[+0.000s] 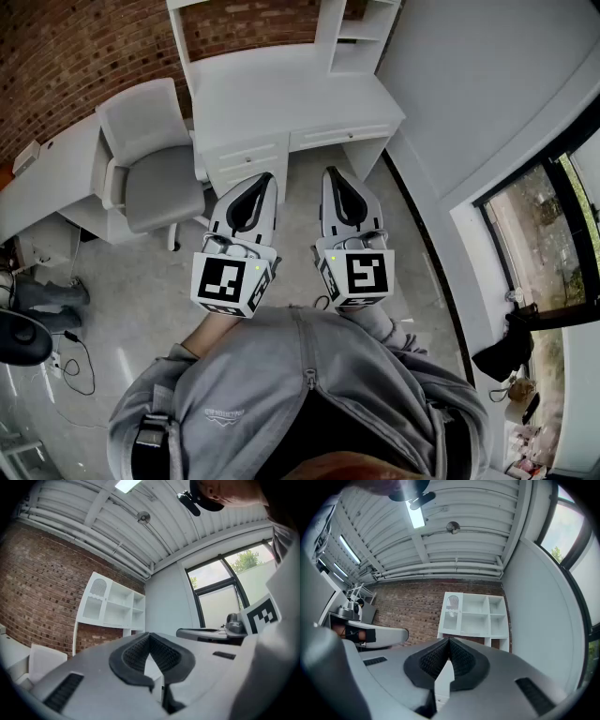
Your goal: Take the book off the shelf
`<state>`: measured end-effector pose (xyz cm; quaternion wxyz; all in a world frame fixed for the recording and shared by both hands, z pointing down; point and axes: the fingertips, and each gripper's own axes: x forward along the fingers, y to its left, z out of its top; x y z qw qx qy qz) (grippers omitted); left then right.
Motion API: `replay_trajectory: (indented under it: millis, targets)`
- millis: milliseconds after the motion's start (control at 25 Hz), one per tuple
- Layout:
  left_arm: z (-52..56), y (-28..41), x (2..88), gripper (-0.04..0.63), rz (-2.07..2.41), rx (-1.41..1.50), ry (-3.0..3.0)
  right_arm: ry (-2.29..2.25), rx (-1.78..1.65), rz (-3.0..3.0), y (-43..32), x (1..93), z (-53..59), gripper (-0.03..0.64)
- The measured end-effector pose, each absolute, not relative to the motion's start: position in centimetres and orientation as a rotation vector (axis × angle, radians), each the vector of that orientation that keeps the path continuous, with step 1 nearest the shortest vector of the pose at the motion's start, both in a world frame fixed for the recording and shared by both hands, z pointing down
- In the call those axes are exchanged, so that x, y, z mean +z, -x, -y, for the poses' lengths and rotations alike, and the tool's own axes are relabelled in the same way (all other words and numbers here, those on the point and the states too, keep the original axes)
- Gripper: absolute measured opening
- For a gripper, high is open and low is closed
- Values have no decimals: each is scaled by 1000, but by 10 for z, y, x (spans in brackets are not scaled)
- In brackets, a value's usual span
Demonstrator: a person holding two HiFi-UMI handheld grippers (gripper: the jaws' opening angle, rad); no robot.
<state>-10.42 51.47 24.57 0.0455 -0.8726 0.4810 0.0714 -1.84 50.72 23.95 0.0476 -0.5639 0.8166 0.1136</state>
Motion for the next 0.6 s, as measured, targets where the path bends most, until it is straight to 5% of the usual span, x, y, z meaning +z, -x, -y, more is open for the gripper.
replay_trajectory:
  millis: [600]
  targets:
    - [-528,78,242,8,-1504,257,2622,1646,327,-2472,-13,235,-519,28]
